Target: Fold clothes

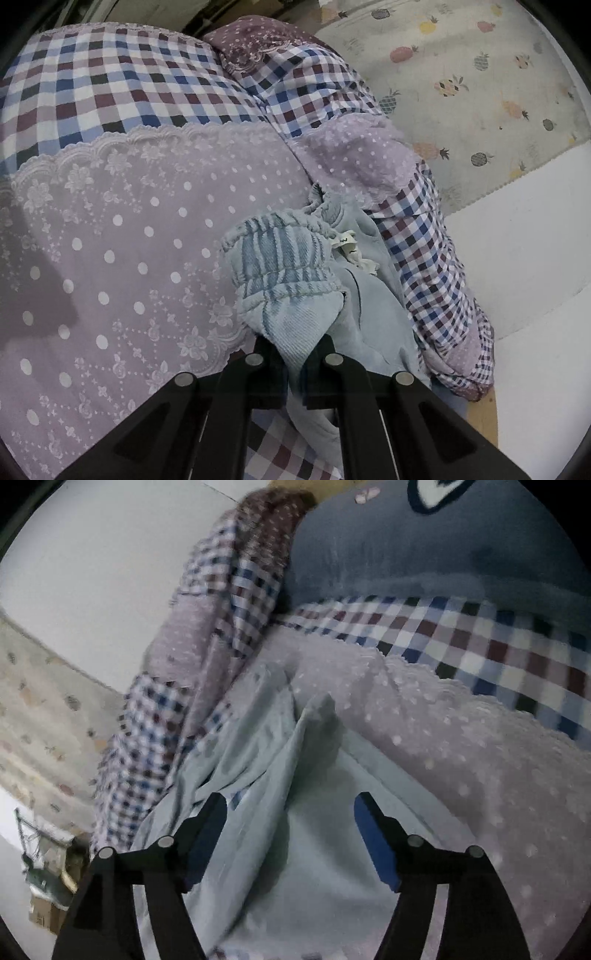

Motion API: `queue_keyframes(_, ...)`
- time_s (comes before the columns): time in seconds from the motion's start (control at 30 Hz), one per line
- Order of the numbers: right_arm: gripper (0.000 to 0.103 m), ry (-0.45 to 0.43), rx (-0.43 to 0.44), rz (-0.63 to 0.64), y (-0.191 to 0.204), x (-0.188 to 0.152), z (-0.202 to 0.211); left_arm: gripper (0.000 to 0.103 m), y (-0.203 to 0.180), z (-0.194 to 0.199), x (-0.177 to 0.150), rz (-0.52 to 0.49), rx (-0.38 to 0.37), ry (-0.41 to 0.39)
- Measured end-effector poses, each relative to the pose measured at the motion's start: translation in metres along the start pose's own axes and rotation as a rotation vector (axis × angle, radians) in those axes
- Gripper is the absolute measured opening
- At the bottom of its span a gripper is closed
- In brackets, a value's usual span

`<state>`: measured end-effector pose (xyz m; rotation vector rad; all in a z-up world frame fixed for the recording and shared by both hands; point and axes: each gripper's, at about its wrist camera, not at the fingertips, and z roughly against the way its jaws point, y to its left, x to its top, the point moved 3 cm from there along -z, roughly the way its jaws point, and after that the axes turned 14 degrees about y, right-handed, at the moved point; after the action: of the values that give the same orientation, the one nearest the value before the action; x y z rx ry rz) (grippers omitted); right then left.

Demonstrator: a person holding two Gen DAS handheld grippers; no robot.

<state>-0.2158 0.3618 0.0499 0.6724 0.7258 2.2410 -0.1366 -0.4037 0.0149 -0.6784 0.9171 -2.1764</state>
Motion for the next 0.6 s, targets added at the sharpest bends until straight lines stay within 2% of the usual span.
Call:
queue_keyframes(0.13,0.075,0.029,-0.048,-0.057,-0.008,0.019,-0.040,0.003,0.004,-0.001,0.002,-0.004,0.005,0.014)
queue_keyframes(0.23,0.074,0.012,-0.056,-0.046,0.001,0.030,-0.058,0.003,0.005,-0.002,0.003,-0.008,0.009,0.021)
queue_keyframes(0.27,0.055,0.006,-0.056,-0.025,0.007,0.033,-0.061,0.003,0.005,-0.002,0.004,-0.010,0.008,0.022)
queue_keyframes(0.3,0.012,0.013,-0.072,0.005,0.016,0.036,-0.062,0.003,0.005,-0.002,0.005,-0.012,0.010,0.020)
queue_keyframes(0.33,0.003,0.026,-0.097,0.032,0.025,0.036,-0.061,0.003,0.005,-0.003,0.006,-0.013,0.011,0.019)
queue_keyframes(0.4,0.002,-0.001,-0.117,0.107,0.045,0.033,-0.046,0.003,0.004,-0.003,0.008,-0.014,0.011,0.015)
queue_keyframes(0.43,0.002,-0.035,-0.100,0.150,0.056,0.028,-0.030,0.003,0.004,-0.002,0.009,-0.018,0.009,0.013)
queue_keyframes(0.6,0.002,-0.145,0.041,0.209,0.064,-0.013,0.075,0.003,0.002,0.008,0.008,-0.019,-0.019,0.017)
